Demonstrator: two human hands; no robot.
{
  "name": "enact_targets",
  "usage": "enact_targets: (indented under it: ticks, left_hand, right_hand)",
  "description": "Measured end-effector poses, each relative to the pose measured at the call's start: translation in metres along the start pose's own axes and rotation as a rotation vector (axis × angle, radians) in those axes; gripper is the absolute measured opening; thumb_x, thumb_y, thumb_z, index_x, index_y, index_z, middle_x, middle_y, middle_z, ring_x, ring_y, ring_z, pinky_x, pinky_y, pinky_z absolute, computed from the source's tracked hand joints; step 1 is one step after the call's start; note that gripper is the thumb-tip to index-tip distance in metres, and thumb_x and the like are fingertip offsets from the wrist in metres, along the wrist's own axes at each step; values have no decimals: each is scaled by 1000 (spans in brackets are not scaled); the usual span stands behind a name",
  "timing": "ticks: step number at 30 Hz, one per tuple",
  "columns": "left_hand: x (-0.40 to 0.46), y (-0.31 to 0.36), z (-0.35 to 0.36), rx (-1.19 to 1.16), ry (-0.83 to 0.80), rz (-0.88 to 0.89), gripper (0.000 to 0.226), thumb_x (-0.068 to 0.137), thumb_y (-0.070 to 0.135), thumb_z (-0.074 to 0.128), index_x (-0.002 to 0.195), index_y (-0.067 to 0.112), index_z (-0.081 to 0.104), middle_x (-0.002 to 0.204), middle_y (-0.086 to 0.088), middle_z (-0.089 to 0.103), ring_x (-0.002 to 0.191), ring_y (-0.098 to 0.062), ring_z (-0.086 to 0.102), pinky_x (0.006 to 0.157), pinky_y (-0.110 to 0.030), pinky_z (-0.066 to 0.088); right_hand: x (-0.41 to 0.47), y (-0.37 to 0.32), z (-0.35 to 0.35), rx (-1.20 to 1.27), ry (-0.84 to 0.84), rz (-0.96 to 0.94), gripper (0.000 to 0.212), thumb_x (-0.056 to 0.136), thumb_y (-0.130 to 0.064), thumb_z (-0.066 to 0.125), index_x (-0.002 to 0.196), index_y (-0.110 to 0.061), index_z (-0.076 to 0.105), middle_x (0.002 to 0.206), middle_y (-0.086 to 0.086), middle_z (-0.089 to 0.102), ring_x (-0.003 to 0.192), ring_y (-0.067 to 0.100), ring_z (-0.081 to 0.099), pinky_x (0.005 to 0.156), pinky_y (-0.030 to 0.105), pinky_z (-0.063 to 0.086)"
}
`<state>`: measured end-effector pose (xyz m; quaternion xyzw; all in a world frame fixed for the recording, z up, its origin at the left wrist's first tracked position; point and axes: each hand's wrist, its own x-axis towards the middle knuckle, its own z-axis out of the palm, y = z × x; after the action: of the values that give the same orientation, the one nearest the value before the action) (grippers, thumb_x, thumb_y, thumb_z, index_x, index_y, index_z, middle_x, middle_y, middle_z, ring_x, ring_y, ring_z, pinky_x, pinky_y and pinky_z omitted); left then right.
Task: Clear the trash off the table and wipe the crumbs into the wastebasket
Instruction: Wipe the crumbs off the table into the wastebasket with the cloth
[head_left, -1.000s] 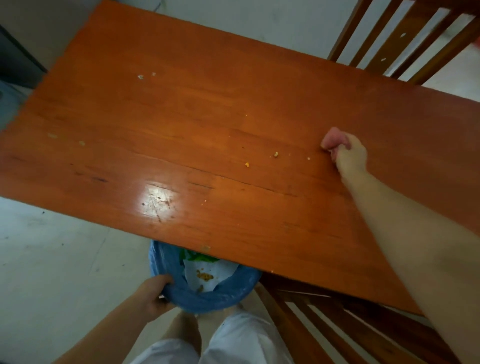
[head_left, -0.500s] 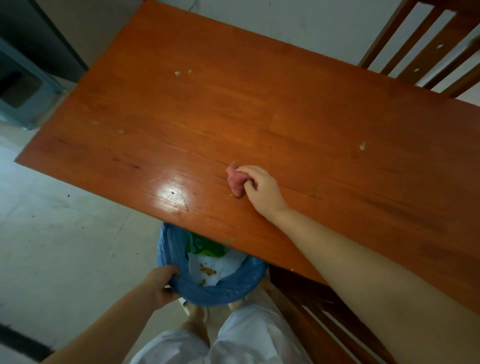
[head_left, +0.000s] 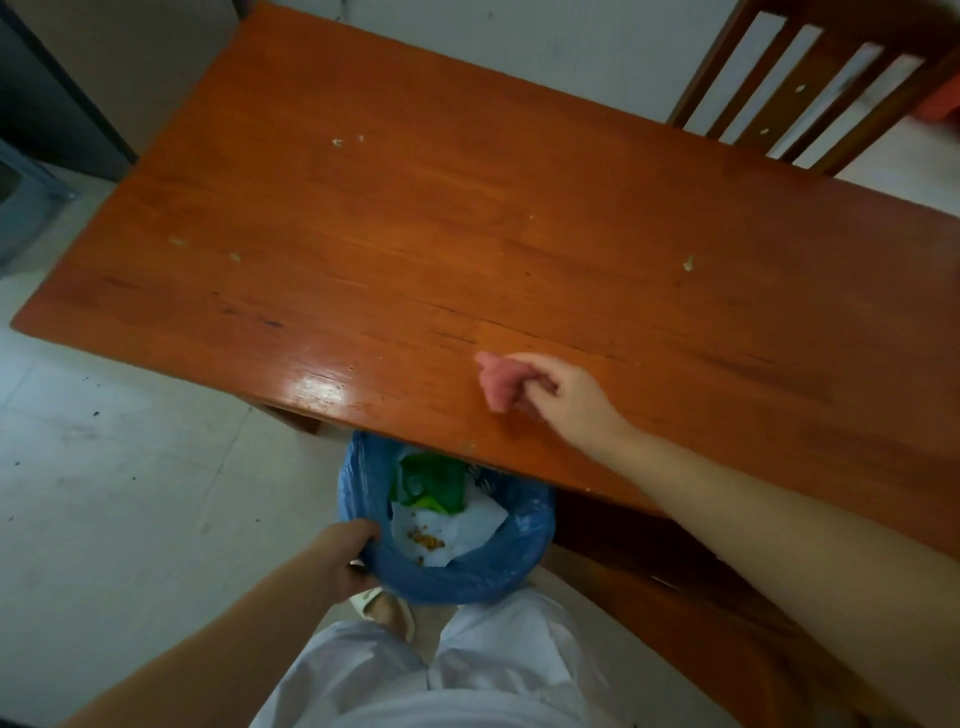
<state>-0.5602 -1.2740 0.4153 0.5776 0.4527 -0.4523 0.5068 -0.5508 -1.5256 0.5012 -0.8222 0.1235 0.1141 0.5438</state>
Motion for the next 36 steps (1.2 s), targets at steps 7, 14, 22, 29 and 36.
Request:
enact_targets:
  ticks: [7,14,22,29,36]
  left_hand:
    - [8,-6,6,121,-25,19,31,88,-3,44,119,-1,46,108,-19,54,94,-34,55,76,-45,51]
    - [8,-9,8,149,-30,25,23,88,-3,46,111,-1,44,91,-16,53,82,-33,55,78,-46,51]
    - [4,-5,-12,31,0,16,21,89,-5,44,109,-1,44,83,-14,51,70,-28,52,33,-34,50]
    - [1,-3,-26,-100,71,4,24,89,-5,43,113,-1,45,85,-14,53,71,-28,54,35,-32,52]
    - [1,-4,-40,-311,141,3,35,88,-6,43,123,0,44,90,-16,52,71,-28,51,31,-34,50]
  right_hand:
    - [-63,82,-85,-729,102,404,33,86,-15,58,118,-8,51,120,14,53,104,27,53,81,27,39]
    - [-56,51,-22,-763,-12,263,37,84,-26,60,116,-12,48,119,6,54,91,13,53,74,22,46]
    - [-16,7,41,-449,-232,39,17,84,-21,59,94,-14,47,94,-1,51,80,16,54,62,22,40]
    - [72,42,-77,-490,370,224,38,87,-11,50,125,-14,48,121,13,54,108,29,56,91,40,47]
    - [74,30,42,-606,165,-225,45,88,-7,51,132,-18,50,128,9,51,114,27,42,99,38,39]
